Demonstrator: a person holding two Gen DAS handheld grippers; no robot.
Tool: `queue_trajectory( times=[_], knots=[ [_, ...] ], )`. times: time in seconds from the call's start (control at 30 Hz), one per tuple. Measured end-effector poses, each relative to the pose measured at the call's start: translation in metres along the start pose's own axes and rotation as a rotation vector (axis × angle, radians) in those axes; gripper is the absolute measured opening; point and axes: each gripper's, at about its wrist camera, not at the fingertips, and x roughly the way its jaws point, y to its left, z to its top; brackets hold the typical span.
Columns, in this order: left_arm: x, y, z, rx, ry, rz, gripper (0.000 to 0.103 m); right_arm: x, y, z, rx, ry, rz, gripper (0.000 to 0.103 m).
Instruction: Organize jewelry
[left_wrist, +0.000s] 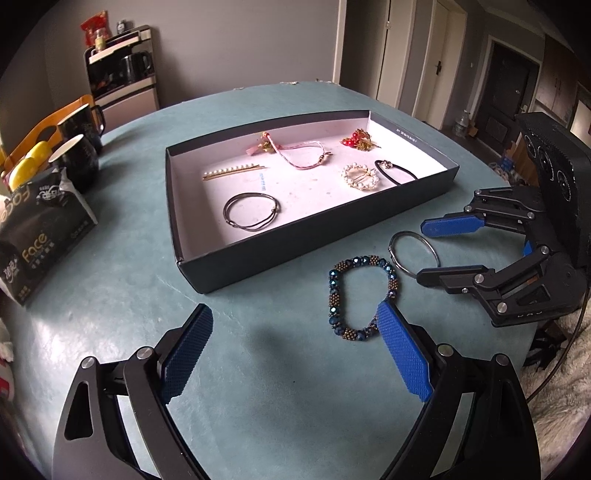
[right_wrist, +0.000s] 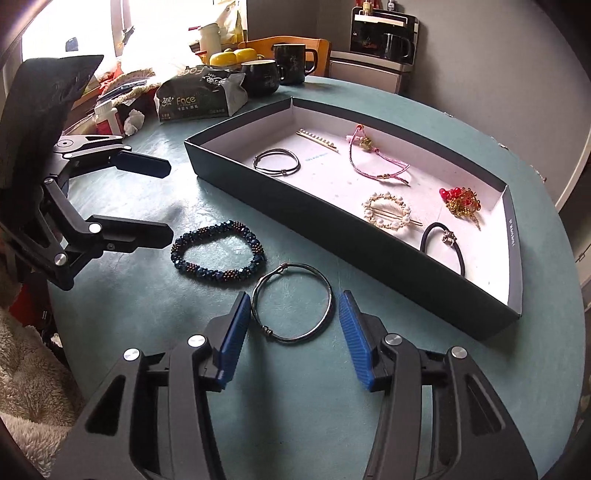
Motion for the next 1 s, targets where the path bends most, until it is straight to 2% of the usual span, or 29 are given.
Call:
queue_trajectory(
  times=[0.3, 0.5, 0.63, 0.67, 0.7, 0.77, 0.83, 0.9, 0.93, 0.97, 1.0],
  knots=[
    [0.005, -0.006, 0.000, 0.012, 0.013, -0.030, 0.092, 0.006, 0.002, 0.006, -0.004, 0.003, 0.021, 0.047],
    [0.004, -0.009, 0.003, -0.002, 0.006, -0.077, 0.092, -0.002, -0.001, 0.001, 0.016, -0.015, 0.024, 0.047],
    [0.008, -0.011, 0.007, -0.017, 0.007, -0.092, 0.086, -0.012, -0.008, -0.006, 0.043, -0.026, 0.020, 0.047],
    [0.011, -0.012, 0.008, -0.016, 0.014, -0.092, 0.077, -0.014, -0.010, -0.007, 0.049, -0.029, 0.017, 0.047],
    [0.014, -0.012, 0.009, -0.014, 0.026, -0.092, 0.062, -0.017, -0.012, -0.009, 0.054, -0.033, 0.015, 0.047],
    [0.021, -0.015, 0.009, -0.003, 0.051, -0.083, 0.051, -0.021, -0.013, -0.012, 0.054, -0.038, 0.009, 0.047],
    [0.022, -0.021, 0.009, 0.026, 0.045, -0.055, 0.047, -0.024, -0.015, -0.014, 0.054, -0.044, 0.004, 0.047],
    [0.024, -0.027, 0.009, 0.075, 0.045, 0.002, 0.032, -0.026, -0.016, -0.015, 0.056, -0.050, 0.003, 0.047],
    [0.023, -0.030, 0.008, 0.096, 0.040, 0.010, 0.026, -0.027, -0.016, -0.015, 0.057, -0.053, 0.003, 0.047],
    [0.023, -0.032, 0.007, 0.111, 0.038, 0.000, 0.013, -0.028, -0.016, -0.015, 0.057, -0.056, 0.003, 0.047],
    [0.023, -0.034, 0.006, 0.128, 0.034, 0.014, 0.008, -0.028, -0.016, -0.015, 0.058, -0.060, 0.003, 0.047]
  ],
)
